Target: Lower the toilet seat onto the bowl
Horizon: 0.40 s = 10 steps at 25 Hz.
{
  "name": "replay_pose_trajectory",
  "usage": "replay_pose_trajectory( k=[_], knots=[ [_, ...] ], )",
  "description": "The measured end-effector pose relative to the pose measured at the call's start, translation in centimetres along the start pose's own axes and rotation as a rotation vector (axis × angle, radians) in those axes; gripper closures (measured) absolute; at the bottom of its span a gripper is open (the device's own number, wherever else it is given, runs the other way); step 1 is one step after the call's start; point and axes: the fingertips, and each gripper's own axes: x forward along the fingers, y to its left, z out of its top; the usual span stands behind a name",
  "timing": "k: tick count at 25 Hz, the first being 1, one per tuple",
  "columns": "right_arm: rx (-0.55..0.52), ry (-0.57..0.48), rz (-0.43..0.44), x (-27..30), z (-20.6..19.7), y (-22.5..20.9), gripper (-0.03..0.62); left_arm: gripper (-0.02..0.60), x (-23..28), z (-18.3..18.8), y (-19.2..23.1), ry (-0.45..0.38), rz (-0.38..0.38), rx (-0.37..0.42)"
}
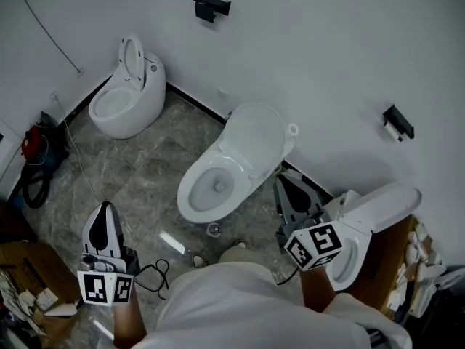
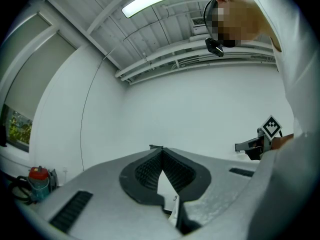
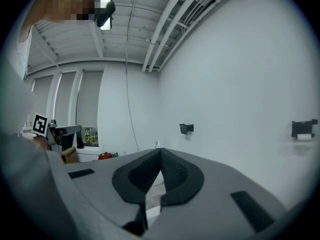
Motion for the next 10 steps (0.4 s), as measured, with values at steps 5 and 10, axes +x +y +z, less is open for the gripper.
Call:
replay_pose_trajectory(
  k=[5, 10],
  knots=[
    [-0.004, -0.007, -0.019, -0.27, -0.56, 0.08, 0.597, 0.575, -0.08, -0.55, 0.46, -0.017, 0.0, 0.001],
    [-0.016, -0.02, -0.036, -0.01, -0.12, -0.3, 0.597, 0.575, 0.59, -0.86, 0.7, -0.02, -0.012, 0.003]
  ],
)
